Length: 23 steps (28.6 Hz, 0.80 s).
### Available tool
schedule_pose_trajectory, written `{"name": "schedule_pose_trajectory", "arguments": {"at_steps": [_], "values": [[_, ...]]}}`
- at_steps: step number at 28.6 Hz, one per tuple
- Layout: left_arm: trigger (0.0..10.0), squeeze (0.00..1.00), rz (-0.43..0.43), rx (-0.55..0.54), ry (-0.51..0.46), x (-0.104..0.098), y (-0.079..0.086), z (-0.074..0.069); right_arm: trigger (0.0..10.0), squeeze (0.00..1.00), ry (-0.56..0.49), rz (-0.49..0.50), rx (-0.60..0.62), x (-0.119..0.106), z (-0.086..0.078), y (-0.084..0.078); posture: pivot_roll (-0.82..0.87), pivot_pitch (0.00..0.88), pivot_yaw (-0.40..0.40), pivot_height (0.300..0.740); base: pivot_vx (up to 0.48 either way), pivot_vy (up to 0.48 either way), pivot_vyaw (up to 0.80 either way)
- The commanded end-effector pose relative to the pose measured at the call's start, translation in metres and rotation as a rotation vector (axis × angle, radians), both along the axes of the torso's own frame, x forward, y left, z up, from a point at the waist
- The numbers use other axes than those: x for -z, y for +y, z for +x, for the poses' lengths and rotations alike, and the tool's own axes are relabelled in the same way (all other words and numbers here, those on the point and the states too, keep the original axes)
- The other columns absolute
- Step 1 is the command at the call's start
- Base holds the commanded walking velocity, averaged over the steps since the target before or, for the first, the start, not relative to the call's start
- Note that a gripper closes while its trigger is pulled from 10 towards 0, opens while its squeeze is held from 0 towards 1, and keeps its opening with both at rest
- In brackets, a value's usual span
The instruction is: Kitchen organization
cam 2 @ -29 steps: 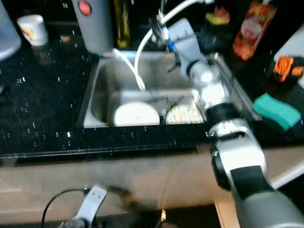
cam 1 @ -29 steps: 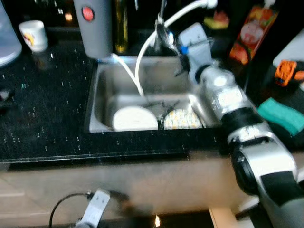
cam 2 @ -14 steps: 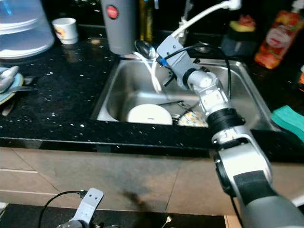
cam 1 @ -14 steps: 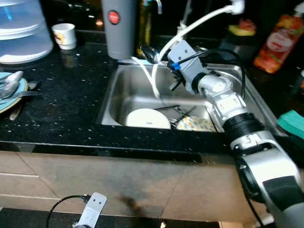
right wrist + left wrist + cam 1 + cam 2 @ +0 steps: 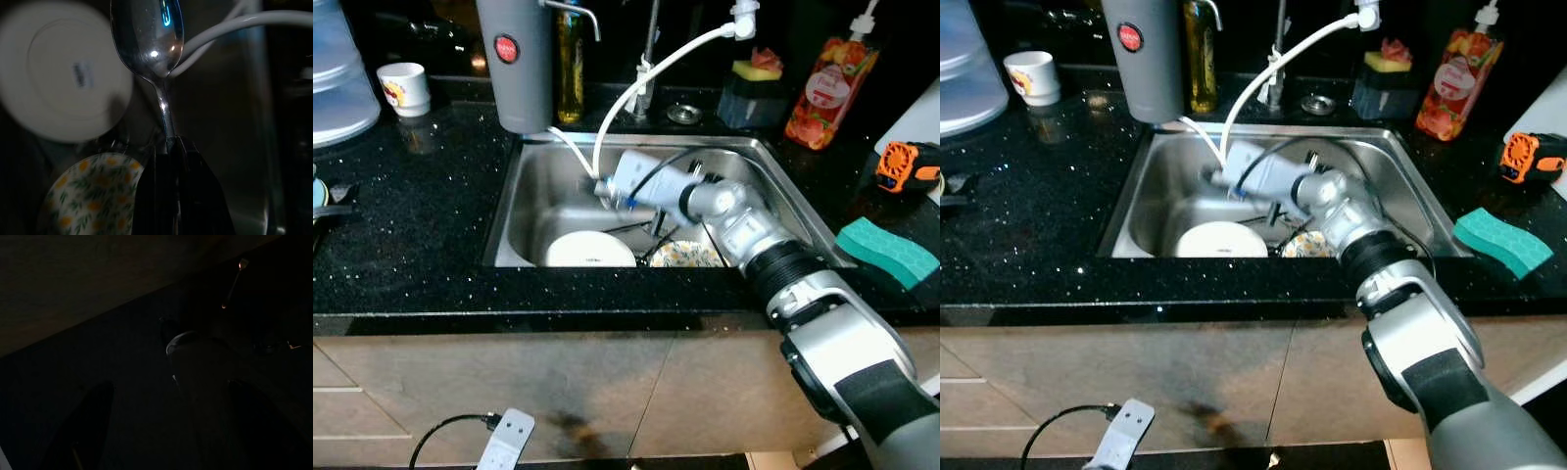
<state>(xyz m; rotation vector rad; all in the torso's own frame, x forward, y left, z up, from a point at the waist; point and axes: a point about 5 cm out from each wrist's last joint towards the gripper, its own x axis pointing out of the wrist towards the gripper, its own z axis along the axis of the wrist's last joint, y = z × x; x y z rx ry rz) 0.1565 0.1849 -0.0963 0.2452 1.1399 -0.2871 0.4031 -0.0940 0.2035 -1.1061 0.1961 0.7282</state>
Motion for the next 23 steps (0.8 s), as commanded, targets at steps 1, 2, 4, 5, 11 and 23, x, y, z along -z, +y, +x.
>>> {"name": "schedule_pose_trajectory", "arguments": {"at_steps": [1,2,4,5,11,23], "values": [[10.0,0.0,0.002,0.006,0.042,0.004,-0.001,-0.011,10.0,0.0,0.04,-0.056,0.008,0.008,-0.001,-0.003,0.02,0.0,-0.088,0.74,0.0,0.0,0.0],[10.0,0.0,0.002,0.006,0.044,0.005,-0.002,-0.011,10.0,0.0,0.064,-0.07,0.019,0.015,-0.001,-0.004,0.02,0.0,-0.087,0.74,0.0,0.0,0.0],[10.0,0.0,0.001,0.006,0.045,0.005,-0.002,-0.012,10.0,0.02,0.078,-0.079,0.034,0.019,-0.002,-0.006,0.02,0.0,-0.089,0.74,0.0,0.0,0.0],[10.0,0.0,0.001,0.004,0.047,0.005,-0.002,-0.013,10.0,1.0,0.084,-0.057,0.052,0.021,-0.001,-0.007,0.02,0.0,-0.09,0.74,0.0,0.0,0.0],[10.0,0.0,0.001,0.003,0.048,0.005,-0.002,-0.013,10.0,1.0,0.045,0.115,0.087,0.013,0.002,-0.002,0.03,0.0,-0.089,0.74,0.0,0.0,0.0],[10.0,0.0,0.025,0.01,0.036,0.004,-0.001,-0.008,10.0,0.0,0.363,1.284,-0.468,-0.029,-0.071,-0.028,-0.01,0.0,-0.061,0.74,0.0,0.0,0.0]]}}
